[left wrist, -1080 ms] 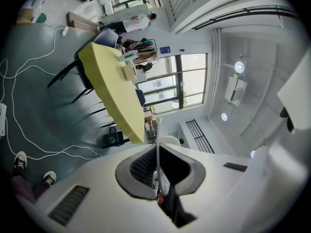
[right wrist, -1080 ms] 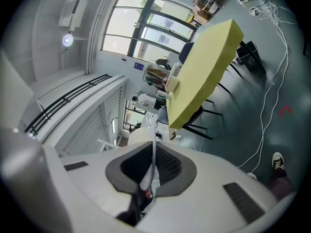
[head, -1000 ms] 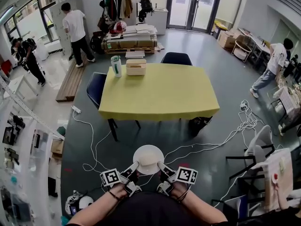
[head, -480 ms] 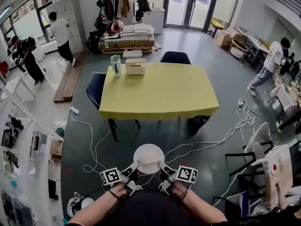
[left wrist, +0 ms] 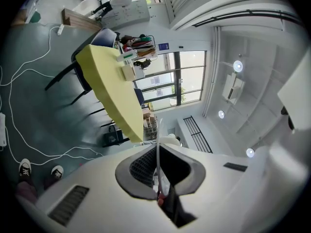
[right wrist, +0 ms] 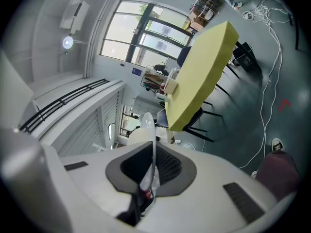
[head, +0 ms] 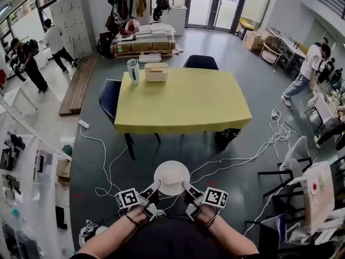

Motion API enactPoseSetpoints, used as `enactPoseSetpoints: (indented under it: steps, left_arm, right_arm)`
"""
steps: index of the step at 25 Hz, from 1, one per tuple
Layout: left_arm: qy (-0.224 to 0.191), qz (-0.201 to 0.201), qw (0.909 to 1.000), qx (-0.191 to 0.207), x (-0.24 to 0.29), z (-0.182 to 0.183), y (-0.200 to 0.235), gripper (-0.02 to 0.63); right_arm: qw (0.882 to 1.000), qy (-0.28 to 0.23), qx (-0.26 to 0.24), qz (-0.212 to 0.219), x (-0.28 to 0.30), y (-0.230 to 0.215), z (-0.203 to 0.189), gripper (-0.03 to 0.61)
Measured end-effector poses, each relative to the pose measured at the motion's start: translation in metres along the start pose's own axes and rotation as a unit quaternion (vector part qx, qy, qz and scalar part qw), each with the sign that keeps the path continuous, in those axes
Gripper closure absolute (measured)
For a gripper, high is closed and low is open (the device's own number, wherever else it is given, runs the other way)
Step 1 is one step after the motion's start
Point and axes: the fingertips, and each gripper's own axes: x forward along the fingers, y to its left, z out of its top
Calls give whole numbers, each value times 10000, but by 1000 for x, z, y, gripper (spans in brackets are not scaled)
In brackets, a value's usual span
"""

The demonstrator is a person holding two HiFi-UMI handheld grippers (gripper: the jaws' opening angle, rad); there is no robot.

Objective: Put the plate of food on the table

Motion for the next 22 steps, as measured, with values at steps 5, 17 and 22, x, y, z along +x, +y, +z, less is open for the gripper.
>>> enactPoseSetpoints:
  steps: [5, 17, 22]
  left_arm:
    - [7, -43, 10000, -53, 9, 9, 5, 595]
    - [-185, -254, 9991, -269, 84, 56, 1, 595]
    - [-354, -492, 9971, -456, 124, 86, -12, 595]
  right_arm:
    - [9999, -27, -92, -80, 8, -4, 9, 556]
    - [9999, 132, -99, 39, 50, -19, 88, 555]
    - [9996, 231, -137, 113, 75, -19, 133, 555]
